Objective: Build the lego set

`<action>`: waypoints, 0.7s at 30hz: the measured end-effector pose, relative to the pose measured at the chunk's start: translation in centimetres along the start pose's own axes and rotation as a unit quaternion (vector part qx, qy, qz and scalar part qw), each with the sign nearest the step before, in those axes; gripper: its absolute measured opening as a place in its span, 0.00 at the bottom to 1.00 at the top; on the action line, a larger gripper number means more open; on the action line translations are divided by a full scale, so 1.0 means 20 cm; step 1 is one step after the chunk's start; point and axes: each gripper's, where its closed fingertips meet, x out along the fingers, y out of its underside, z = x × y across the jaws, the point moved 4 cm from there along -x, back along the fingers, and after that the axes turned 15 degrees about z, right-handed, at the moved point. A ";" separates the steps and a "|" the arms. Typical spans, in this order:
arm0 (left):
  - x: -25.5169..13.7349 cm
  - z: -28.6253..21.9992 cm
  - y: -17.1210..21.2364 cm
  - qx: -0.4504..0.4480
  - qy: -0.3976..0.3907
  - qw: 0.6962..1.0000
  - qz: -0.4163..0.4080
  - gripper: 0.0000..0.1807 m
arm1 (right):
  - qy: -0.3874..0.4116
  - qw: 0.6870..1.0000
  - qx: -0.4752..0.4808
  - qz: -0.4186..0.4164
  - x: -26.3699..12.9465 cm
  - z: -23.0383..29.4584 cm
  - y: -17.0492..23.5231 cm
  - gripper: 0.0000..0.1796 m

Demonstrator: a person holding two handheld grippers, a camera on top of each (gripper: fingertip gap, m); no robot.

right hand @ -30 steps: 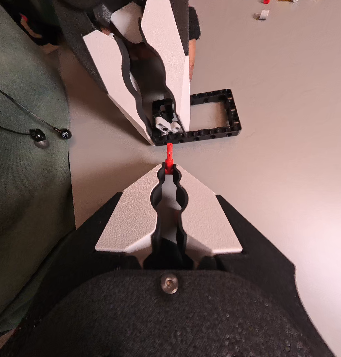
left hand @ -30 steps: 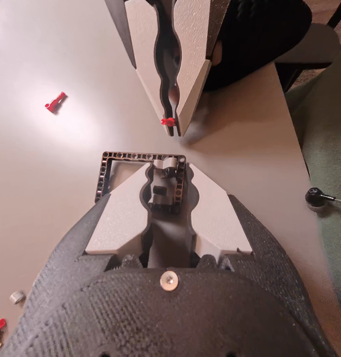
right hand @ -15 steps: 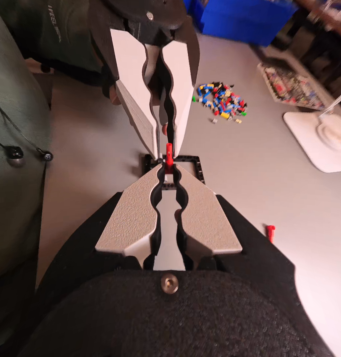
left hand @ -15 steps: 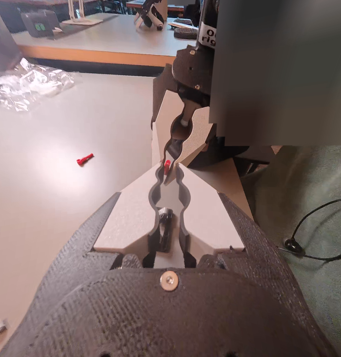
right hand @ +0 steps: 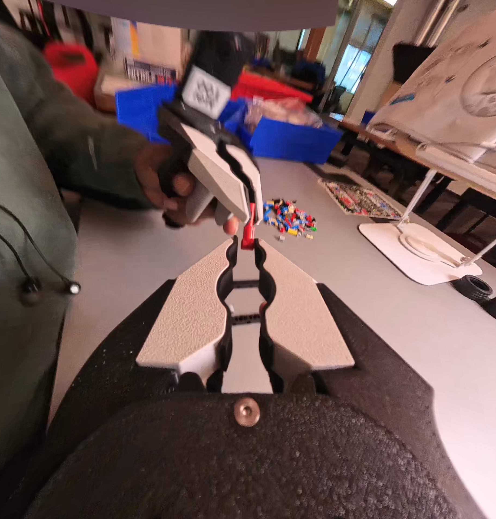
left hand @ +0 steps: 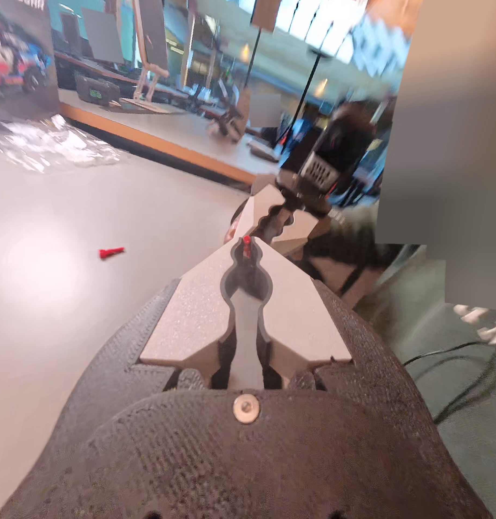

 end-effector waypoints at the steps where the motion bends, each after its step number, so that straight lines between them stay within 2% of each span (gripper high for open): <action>1: -0.01 0.02 -0.01 -0.051 0.036 0.998 -0.025 0.01 | 0.002 0.999 0.019 -0.027 -0.01 -0.01 -0.02 0.07; 5: -0.04 0.07 -0.02 -0.195 0.146 0.966 -0.089 0.01 | 0.038 0.994 0.038 -0.091 -0.02 -0.01 -0.06 0.08; 9: -0.04 0.09 -0.03 -0.266 0.204 0.934 -0.123 0.01 | 0.064 0.992 0.020 -0.103 -0.02 -0.01 -0.08 0.08; 14: -0.01 0.10 -0.01 -0.333 0.239 0.902 -0.136 0.01 | 0.143 0.984 -0.074 -0.072 -0.01 -0.01 -0.08 0.07; 21: 0.02 0.11 0.02 -0.391 0.243 0.878 -0.128 0.01 | 0.243 0.948 -0.203 -0.015 0.01 -0.01 -0.05 0.03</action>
